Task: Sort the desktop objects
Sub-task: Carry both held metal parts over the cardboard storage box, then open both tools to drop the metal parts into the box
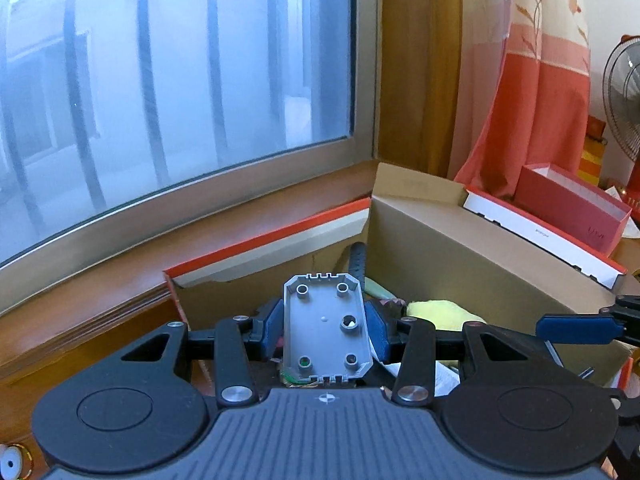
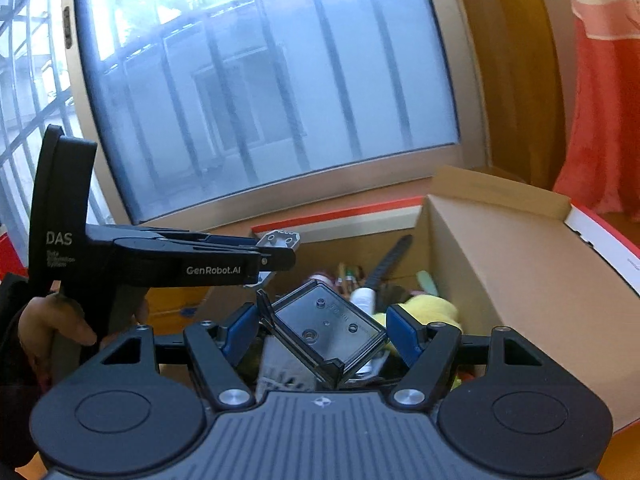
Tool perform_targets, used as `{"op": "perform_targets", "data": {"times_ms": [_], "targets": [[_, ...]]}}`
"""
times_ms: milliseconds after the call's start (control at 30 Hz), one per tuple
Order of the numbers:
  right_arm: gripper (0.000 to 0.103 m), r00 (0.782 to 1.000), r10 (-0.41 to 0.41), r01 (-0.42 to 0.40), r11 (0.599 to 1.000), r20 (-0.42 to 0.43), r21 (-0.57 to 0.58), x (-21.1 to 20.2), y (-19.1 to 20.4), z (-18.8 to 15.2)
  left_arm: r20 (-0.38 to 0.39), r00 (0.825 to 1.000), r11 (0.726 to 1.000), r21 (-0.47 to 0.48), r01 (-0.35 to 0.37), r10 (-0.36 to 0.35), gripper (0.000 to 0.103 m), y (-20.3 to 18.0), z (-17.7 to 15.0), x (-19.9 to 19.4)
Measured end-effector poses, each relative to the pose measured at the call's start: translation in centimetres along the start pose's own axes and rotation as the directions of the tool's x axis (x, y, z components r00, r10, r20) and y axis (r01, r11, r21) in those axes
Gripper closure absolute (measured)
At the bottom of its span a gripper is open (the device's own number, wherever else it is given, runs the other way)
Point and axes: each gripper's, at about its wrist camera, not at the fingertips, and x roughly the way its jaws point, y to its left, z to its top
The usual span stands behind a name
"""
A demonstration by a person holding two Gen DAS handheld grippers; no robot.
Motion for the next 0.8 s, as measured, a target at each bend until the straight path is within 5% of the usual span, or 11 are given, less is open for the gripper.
{"op": "perform_targets", "data": {"times_ms": [167, 800], "targets": [[0.030, 1.000, -0.013, 0.013, 1.000, -0.015, -0.001, 0.5, -1.5, -0.1, -0.023, 1.000, 1.000, -0.004, -0.011, 0.011, 0.056, -0.8, 0.0, 1.3], [0.021, 1.000, 0.007, -0.008, 1.000, -0.026, -0.017, 0.5, -1.5, -0.1, -0.010, 0.999, 0.998, -0.041, -0.050, 0.050, 0.018, -1.0, -1.1, -1.0]]}}
